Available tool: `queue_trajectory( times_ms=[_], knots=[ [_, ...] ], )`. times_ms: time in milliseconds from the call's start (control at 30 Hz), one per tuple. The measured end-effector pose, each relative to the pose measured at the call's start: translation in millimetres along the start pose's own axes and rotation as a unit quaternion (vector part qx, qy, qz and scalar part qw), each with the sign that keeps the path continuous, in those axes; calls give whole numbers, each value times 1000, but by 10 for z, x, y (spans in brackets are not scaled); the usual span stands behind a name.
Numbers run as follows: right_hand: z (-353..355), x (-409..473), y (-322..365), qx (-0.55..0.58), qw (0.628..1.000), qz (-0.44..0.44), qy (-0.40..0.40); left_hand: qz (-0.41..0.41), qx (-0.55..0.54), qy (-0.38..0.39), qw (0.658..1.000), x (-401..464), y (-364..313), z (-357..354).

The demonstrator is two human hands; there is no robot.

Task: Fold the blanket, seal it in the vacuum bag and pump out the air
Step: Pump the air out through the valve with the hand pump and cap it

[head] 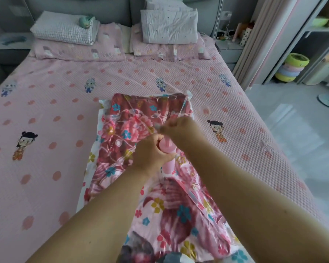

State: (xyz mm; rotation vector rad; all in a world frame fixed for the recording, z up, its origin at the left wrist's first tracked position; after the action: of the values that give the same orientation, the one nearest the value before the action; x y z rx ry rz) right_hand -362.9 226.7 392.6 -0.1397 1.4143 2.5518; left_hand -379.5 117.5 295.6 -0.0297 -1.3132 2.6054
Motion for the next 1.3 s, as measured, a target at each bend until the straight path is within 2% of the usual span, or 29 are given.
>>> queue_trajectory(
  times_ms=[67,100,200,267,333,400,433,500,600,633,700,800,833,867,933,1000,1033,1100,1200,1233,1300],
  knots=[
    [-86,-52,-124,-32,996,-72,34,-6,13,3,1000,-5,14,3],
    [-66,-39,-68,0,998,-58,22,-5,7,7,1000,1,32,7],
    [192,59,352,123,985,111,-51,0,-34,18,999,41,66,19],
    [258,88,486,150,973,165,-59,5,-36,12,999,55,41,17],
    [149,95,252,73,991,93,-55,6,-12,8,1000,61,16,0],
    [-35,26,-57,-22,999,-44,7,0,8,7,1000,42,19,-11],
    [-92,-5,-117,-34,996,-73,27,-4,10,4,1000,36,23,-5],
    [-54,26,5,6,999,-35,9,-5,-13,6,1000,35,72,10],
    [215,57,453,105,984,132,-61,9,-52,18,998,58,118,7],
    [256,49,521,132,976,158,-68,10,-51,16,999,58,103,2],
    [192,38,361,98,985,125,-64,6,-36,9,999,69,64,-10],
    [-54,-1,-69,-44,998,-38,16,1,-16,11,1000,59,46,-29],
    [-93,-12,-103,-57,996,-58,31,3,-18,12,1000,55,54,-26],
    [-86,15,-56,-48,997,-47,27,1,-22,13,1000,59,76,-15],
    [33,87,197,13,998,51,-24,10,-50,26,998,67,124,-2],
    [184,124,446,83,984,143,-72,20,-71,36,997,79,127,-1],
    [210,134,463,100,979,159,-82,18,-59,30,998,83,109,-3],
    [127,137,239,48,990,112,-69,8,-25,16,1000,91,55,-6],
    [-91,89,-138,-56,997,-52,22,5,4,12,1000,74,43,-12],
    [-89,104,-128,-35,997,-59,23,7,-2,13,1000,69,59,-4],
    [27,149,81,52,998,10,-17,8,-34,24,999,64,112,-2]
  ],
)
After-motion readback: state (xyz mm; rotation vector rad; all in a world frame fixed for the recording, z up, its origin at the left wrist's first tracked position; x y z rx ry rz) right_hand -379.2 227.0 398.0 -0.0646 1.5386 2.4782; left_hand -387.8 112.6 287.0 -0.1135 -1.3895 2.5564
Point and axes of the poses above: each hand's wrist, its own x-axis towards the middle knuckle, its own z-axis out of the back of the hand, y = z × x, the point moved 1 cm from there along x, towards the middle knuckle
